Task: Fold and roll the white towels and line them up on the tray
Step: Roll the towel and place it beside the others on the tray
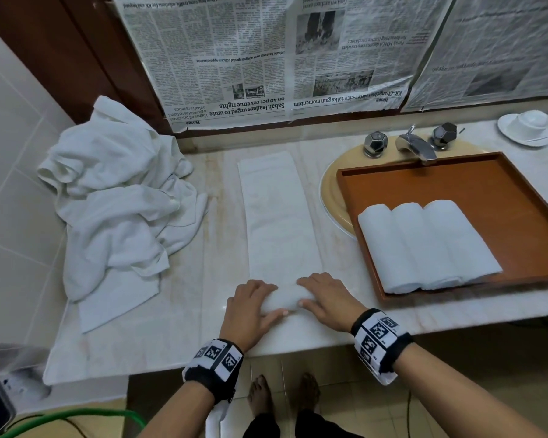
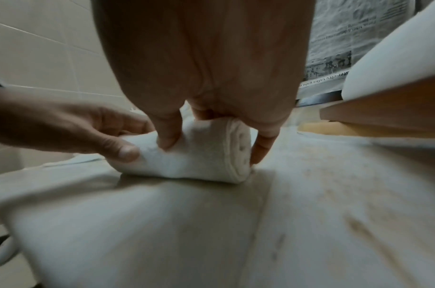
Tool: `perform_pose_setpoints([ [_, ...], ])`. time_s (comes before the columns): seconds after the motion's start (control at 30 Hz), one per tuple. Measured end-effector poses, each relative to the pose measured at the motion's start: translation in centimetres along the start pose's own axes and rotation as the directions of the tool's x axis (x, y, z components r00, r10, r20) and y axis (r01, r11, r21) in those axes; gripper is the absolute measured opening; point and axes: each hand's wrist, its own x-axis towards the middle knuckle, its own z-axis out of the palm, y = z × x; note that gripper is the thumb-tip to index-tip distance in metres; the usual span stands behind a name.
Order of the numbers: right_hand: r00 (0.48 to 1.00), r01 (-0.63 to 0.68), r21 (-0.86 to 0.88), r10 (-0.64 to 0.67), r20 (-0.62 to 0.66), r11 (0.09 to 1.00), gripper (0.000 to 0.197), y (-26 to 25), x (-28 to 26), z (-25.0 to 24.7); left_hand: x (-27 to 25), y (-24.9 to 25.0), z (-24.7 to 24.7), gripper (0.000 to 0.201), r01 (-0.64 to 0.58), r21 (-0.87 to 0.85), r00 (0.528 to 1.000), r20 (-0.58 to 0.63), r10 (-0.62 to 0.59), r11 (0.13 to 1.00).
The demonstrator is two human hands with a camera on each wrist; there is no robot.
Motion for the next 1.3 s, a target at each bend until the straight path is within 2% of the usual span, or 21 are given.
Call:
perform_pose_setpoints([
  [0.13,0.991,0.042,-0.162,-0.063,-0.122,0.986,0.043,-0.4,-1.2,0.7,1.7,0.1,-1.4,0.078,0.111,-0.028,0.981,0.164,-0.105,0.993],
  [0.2,0.990,0.035,-0.230,-0.065,-0.126,0.972,0.050,-0.4,-1.5,0.9,2.4,0.2,-2.0,0.082,0.160,-0.057,0.962,0.231,-0.143,0.985],
  [0.27,0.987,0.035,-0.221,-0.068,-0.143,0.975,0.051,-0.5,-1.2,1.1,2.6,0.2,-2.1,0.082,0.189,-0.099,0.953,0.259,-0.158,0.977],
  [0.33,0.987,0.029,-0.170,-0.055,-0.152,0.985,0.042,-0.5,-0.9,0.6,2.2,0.3,-1.7,0.077,0.145,-0.064,0.962,0.242,-0.126,0.987],
  [0.43,0.997,-0.017,-0.020,0.015,-0.077,1.000,0.041,-0.2,-0.2,-0.5,0.7,0.3,-0.6,0.067,0.019,0.013,0.996,0.081,-0.020,1.000],
  [0.5,0.999,-0.039,0.027,0.039,-0.029,0.999,0.043,-0.2,0.1,-1.1,0.0,0.2,-0.1,0.065,0.022,0.048,1.000,0.019,-0.023,0.999],
  [0.6,0.997,-0.030,-0.013,0.029,-0.069,0.999,0.038,-0.3,0.0,-1.2,-0.2,0.2,-0.1,0.072,0.079,0.040,0.995,0.052,-0.081,0.996],
  [0.67,0.992,0.035,-0.113,-0.048,-0.117,0.993,0.037,-0.3,-0.4,-0.6,0.3,0.2,-0.3,0.076,0.148,-0.108,0.987,0.073,-0.140,0.983],
  [0.73,0.992,0.078,-0.157,-0.092,-0.083,0.985,0.046,-0.1,-0.9,-0.1,0.8,0.1,-0.7,0.083,0.195,-0.197,0.979,0.098,-0.178,0.961],
  [0.8,0.997,0.068,-0.117,-0.072,-0.036,0.991,0.054,0.2,-0.9,0.2,1.1,0.3,-1.1,0.081,0.218,-0.153,0.972,0.124,-0.200,0.964],
  [0.87,0.999,0.031,-0.025,-0.031,-0.009,0.999,0.053,0.4,-0.6,0.1,0.8,0.7,-1.2,0.069,0.177,-0.048,0.978,0.119,-0.170,0.983],
  [0.97,0.996,-0.051,0.070,0.045,0.079,0.996,0.052,0.3,0.2,-0.6,0.0,0.9,-1.0,0.062,0.008,0.065,0.998,0.065,-0.012,0.998],
  [1.07,0.982,-0.106,0.050,0.097,0.162,0.993,0.050,0.0,0.6,-1.2,-0.2,0.7,-0.8,0.062,0.028,0.019,0.998,0.051,-0.029,0.999],
  [1.13,0.993,-0.084,-0.055,0.088,0.073,0.995,0.049,-0.4,0.4,-1.0,0.3,0.7,-0.9,0.073,0.080,-0.020,0.993,0.083,-0.078,0.997],
  [1.2,0.998,-0.016,-0.171,0.006,-0.062,0.985,0.047,-0.7,-0.2,-0.4,1.3,0.2,-0.8,0.079,0.118,-0.071,0.987,0.122,-0.109,0.991],
  [1.3,0.990,0.063,-0.262,-0.093,-0.103,0.963,0.060,-0.6,-1.0,0.5,2.3,-0.7,-0.2,0.068,0.121,-0.166,0.985,0.141,-0.098,0.979],
])
